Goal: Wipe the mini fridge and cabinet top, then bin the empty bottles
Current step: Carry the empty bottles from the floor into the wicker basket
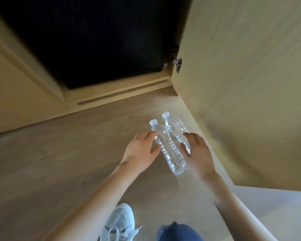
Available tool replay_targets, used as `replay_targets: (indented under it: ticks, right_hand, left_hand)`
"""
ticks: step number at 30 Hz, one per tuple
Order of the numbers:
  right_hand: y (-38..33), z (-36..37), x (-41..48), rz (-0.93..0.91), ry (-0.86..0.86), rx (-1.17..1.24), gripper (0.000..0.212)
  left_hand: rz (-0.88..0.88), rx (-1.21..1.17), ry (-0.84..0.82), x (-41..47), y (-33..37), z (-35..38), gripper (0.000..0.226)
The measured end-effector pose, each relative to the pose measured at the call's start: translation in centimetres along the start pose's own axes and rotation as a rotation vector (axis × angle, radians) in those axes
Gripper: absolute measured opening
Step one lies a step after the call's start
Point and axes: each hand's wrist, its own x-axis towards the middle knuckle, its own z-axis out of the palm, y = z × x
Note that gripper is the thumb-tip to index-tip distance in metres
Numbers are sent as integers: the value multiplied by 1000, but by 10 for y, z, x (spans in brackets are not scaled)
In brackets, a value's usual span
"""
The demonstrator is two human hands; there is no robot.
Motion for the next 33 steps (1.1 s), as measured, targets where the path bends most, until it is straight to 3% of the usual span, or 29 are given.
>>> replay_targets:
  ticks: [6,14,20,26,30,33]
  right_hand:
    - [26,8,23,114,-130,-24,53]
    - [44,20,34,357,-313,17,65]
    - [42,33,22,481,-295,158,71]
    - [34,37,5,637,-284,324,63]
    - [8,19,-11,739,-205,506,55]
    - [-26,-10,-21,754,-155,600,54]
  left_hand:
    - [-295,-395,-70,17,10,32,45]
    - [-560,-603,-142,33,13,69,68]
    - [-595,-675,-147,32,16,79,57]
    - [-585,-636,-126,21,11,79,48]
    - [-579,-690,-56,-5,17,51,30]
    - [-578,-677,-14,-28,28,9,36]
